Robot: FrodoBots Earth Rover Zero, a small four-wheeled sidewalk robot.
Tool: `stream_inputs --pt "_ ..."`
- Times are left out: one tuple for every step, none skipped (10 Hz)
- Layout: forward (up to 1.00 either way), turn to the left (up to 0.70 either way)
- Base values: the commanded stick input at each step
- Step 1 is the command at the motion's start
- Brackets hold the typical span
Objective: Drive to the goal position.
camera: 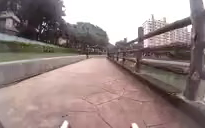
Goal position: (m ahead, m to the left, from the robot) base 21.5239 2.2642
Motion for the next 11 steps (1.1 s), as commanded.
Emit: stream_inputs --pt "0.70 0.00" --pt "0.70 0.00" --pt "0.70 0.00" --pt "0.70 0.00" --pt "0.70 0.00" --pt "0.70 0.00" --pt "0.70 0.00" --pt "0.70 0.00" --pt "0.70 0.00" --pt "0.70 0.00" --pt "0.70 0.00"
